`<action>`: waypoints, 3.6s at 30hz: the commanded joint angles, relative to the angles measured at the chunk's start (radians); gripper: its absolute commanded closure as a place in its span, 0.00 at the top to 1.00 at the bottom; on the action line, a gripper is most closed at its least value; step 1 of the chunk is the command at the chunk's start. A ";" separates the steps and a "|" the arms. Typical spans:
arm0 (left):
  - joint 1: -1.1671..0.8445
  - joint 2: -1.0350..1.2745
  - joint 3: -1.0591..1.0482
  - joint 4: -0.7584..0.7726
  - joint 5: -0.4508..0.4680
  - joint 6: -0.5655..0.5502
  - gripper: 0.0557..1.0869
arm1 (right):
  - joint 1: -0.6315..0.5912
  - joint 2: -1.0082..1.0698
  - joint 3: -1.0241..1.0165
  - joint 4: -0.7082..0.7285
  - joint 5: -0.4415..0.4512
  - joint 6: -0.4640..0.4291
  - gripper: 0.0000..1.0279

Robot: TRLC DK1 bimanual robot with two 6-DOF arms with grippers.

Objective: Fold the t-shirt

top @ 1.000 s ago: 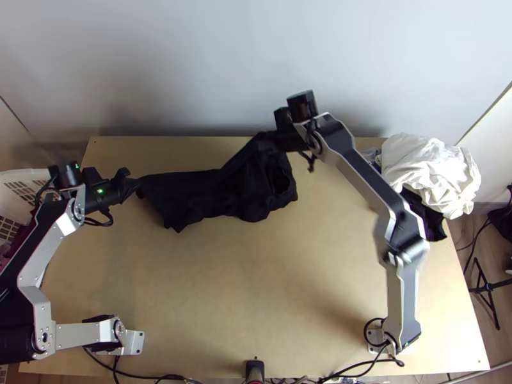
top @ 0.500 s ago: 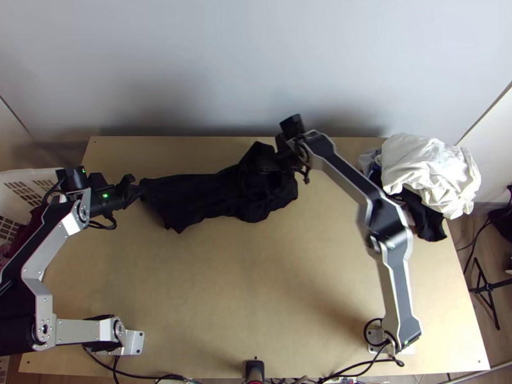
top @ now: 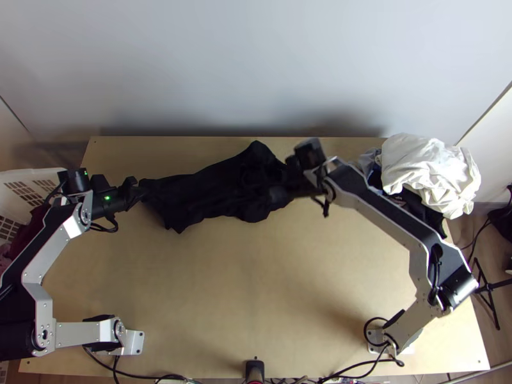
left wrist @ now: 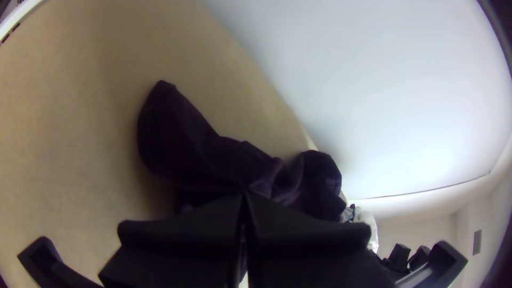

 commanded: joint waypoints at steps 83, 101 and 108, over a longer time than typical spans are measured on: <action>-0.007 -0.772 0.211 -0.179 0.047 0.034 0.03 | -0.101 -0.633 0.205 -0.334 0.119 -0.057 0.03; 0.071 -1.016 0.231 -0.186 0.039 -0.019 0.03 | -0.374 -0.666 0.607 -0.443 -0.125 0.057 0.03; 0.077 -1.071 0.293 -0.186 0.039 -0.022 0.03 | -0.428 -0.674 0.678 -0.481 -0.176 0.080 0.03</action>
